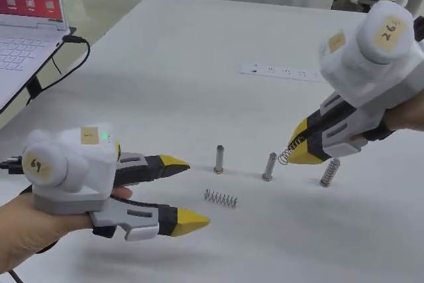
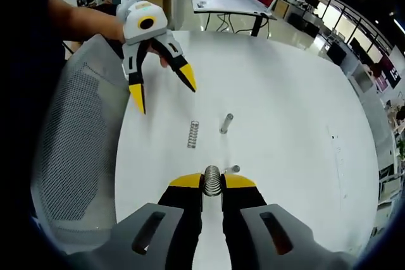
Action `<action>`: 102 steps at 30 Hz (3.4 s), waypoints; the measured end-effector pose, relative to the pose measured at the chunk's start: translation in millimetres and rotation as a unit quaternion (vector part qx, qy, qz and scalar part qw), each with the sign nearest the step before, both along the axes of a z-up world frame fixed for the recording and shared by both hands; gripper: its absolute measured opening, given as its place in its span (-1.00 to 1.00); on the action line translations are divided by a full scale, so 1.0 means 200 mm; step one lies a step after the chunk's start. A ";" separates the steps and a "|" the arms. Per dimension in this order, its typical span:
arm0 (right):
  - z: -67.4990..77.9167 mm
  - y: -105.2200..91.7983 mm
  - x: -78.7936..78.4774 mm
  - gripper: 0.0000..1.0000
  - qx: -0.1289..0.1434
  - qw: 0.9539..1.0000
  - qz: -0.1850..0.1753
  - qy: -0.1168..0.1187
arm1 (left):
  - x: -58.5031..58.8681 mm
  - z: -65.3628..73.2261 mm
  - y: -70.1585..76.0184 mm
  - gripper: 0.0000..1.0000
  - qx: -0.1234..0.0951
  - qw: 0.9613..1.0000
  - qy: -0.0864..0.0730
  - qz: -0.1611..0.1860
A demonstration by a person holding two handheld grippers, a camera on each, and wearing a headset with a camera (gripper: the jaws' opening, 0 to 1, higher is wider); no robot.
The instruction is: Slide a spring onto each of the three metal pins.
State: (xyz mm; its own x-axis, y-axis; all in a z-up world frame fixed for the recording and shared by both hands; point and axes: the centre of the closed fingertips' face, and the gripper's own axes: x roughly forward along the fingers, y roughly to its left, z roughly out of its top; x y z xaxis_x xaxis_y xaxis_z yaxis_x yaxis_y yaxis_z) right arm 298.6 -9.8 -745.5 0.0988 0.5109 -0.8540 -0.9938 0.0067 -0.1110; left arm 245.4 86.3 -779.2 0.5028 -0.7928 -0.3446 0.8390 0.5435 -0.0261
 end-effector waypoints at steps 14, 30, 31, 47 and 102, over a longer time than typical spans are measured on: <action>-0.04 0.03 0.14 -0.83 -0.039 0.999 0.009 -0.005 | -0.02 -0.02 0.01 0.11 -0.014 1.000 0.004 0.020; -0.17 0.04 0.19 -0.83 -0.097 0.995 0.029 0.014 | -0.02 -0.04 0.02 0.14 -0.012 1.000 0.007 0.023; -0.18 0.04 0.20 -0.83 -0.099 0.995 0.029 0.013 | -0.02 -0.04 0.02 0.14 -0.012 1.000 0.007 0.022; -0.25 0.05 0.20 -0.83 -0.114 0.993 0.030 0.028 | -0.02 -0.04 0.03 0.12 -0.012 1.000 0.006 0.023; -0.50 0.00 0.19 -0.62 -0.134 0.990 0.000 0.050 | -0.02 -0.05 0.03 0.10 -0.011 1.000 0.006 0.022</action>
